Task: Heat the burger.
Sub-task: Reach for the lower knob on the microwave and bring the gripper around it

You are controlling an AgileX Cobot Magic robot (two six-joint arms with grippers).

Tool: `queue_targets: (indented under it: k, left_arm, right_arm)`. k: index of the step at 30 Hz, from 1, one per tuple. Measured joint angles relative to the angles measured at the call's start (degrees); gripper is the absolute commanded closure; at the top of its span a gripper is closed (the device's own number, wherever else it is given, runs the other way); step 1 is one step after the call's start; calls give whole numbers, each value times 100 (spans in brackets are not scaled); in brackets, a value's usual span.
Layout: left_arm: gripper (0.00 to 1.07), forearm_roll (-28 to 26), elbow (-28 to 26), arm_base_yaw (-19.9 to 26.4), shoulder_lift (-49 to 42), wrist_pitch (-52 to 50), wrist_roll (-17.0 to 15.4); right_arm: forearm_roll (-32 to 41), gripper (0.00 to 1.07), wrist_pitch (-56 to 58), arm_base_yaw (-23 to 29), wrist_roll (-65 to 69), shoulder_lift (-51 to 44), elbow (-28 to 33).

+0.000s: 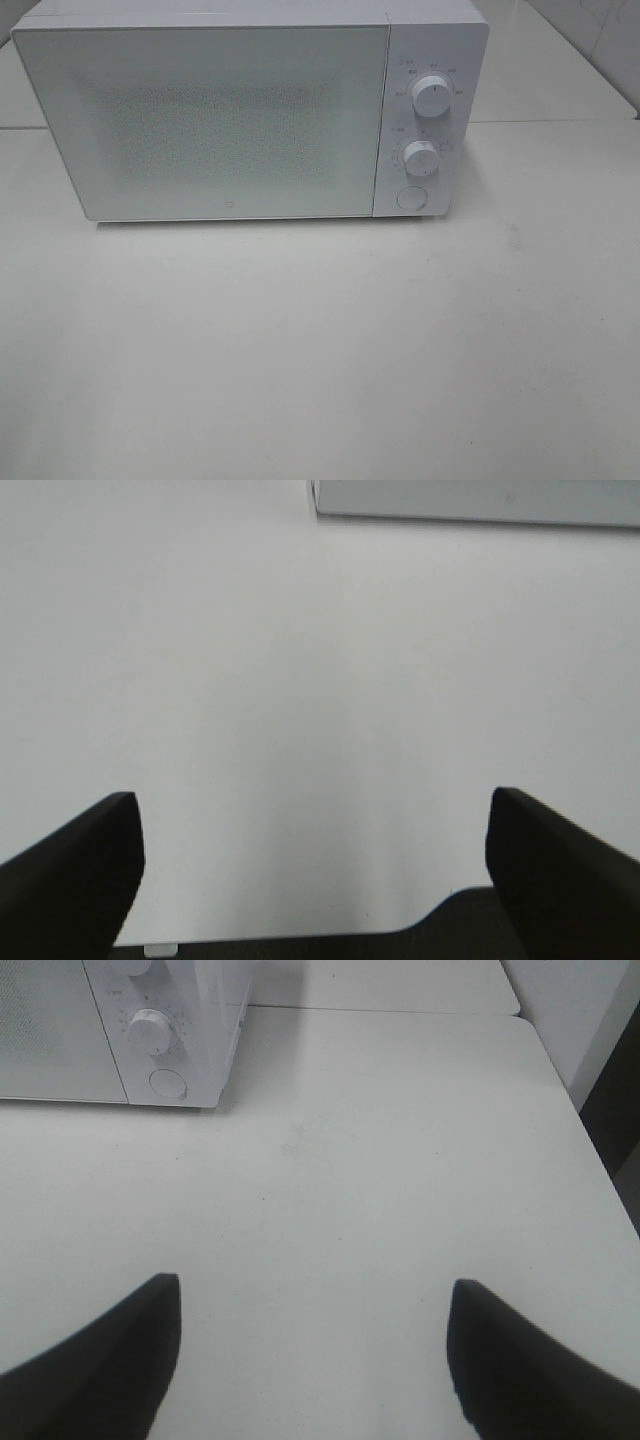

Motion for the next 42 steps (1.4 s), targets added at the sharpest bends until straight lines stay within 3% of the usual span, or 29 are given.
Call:
queue_targets:
  k: [3,12,42]
  left_arm:
    - [22,17,6,0,-751,0,-17]
    - [22,34,6,0,-1587,0,-23]
    - [22,34,6,0,-1610,0,-23]
  right_arm:
    - [0,34,0,0,0,0,0]
    - [0,34,0,0,0,0,0]
    - [6,34,0,0,0,0,0]
